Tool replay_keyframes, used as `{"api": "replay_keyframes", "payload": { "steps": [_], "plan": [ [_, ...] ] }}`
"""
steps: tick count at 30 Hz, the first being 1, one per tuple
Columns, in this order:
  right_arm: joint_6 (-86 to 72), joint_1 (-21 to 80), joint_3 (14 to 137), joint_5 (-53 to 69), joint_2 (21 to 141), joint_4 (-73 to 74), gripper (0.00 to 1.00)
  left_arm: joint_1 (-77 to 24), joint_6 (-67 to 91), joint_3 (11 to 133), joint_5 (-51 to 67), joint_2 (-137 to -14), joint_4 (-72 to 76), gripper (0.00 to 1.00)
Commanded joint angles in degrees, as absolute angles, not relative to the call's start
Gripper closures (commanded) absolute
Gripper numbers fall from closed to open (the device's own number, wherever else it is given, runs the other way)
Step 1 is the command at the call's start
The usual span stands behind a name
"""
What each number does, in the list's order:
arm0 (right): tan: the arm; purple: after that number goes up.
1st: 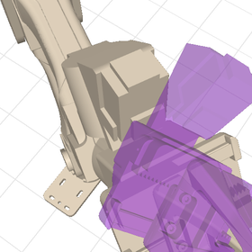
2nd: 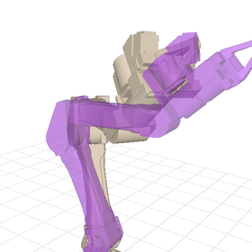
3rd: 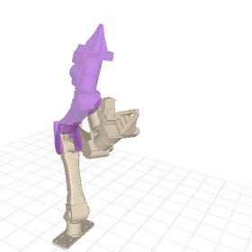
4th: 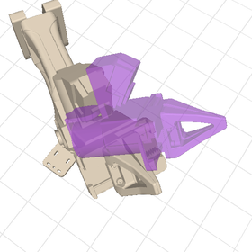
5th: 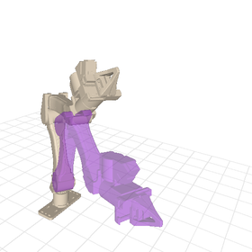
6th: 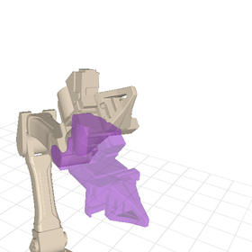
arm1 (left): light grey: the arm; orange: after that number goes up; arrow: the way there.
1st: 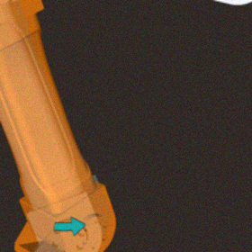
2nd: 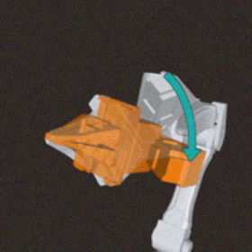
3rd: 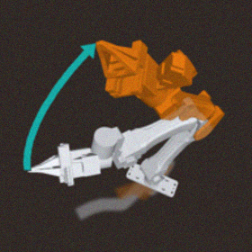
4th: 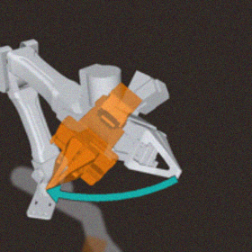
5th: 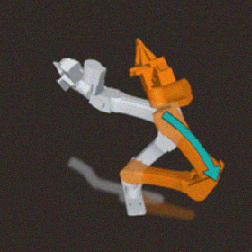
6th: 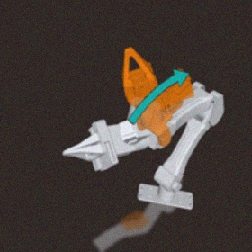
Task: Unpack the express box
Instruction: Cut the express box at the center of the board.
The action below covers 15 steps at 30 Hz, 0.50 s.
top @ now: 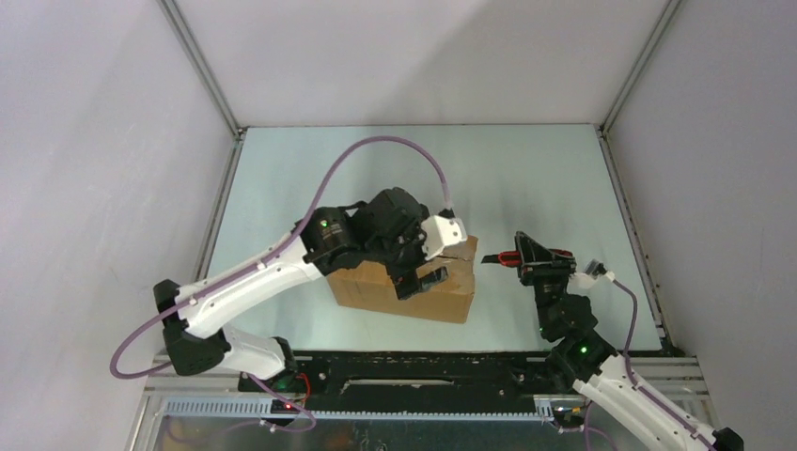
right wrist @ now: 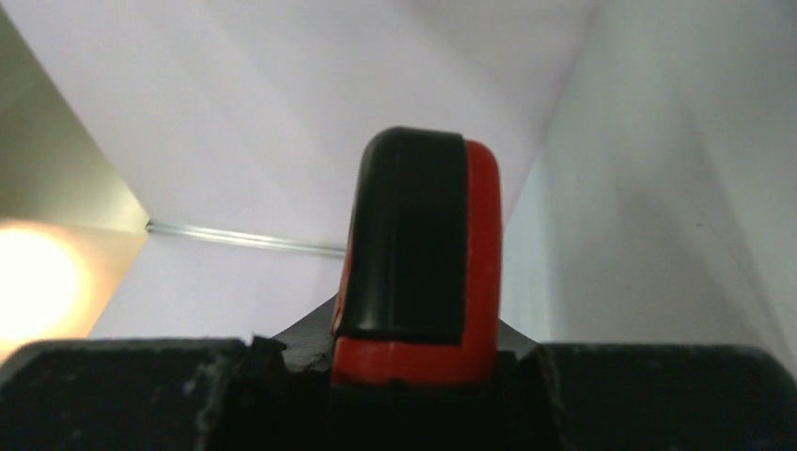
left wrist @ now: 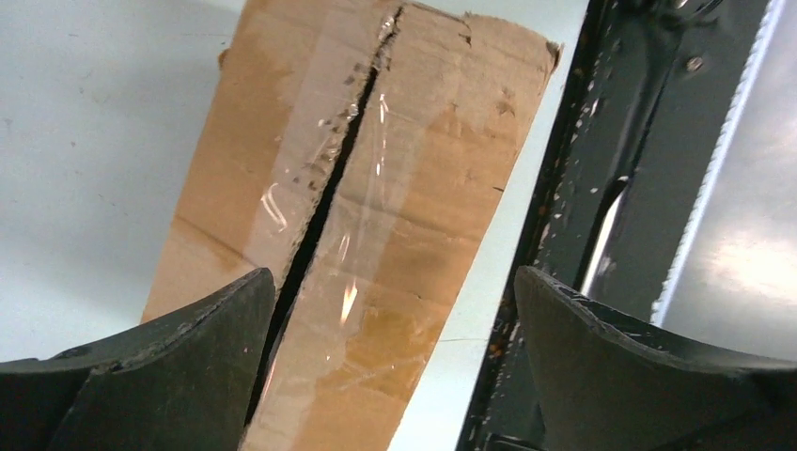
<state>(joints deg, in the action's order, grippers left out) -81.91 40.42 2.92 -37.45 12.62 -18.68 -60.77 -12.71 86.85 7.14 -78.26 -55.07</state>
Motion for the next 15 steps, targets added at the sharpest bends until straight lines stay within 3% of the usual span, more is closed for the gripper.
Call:
{"api": "replay_keyframes", "payload": {
  "steps": [1, 10, 15],
  "plan": [
    [-86.2, 38.88, 2.0, -42.09, 17.16, -24.77, 1.0, -63.86, -19.34, 83.78, 0.28, -79.23, -51.44, 0.0],
    [-92.62, 31.82, 0.66, -34.18, 25.32, -32.62, 1.0, -67.58, -21.91, 80.33, -11.6, -79.74, -46.25, 0.0],
    [-94.83, 32.07, 0.85, -31.25, 27.67, -33.37, 1.0, -69.08, -22.4, 78.26, -12.35, -79.57, -44.7, 0.0]
  ]
}}
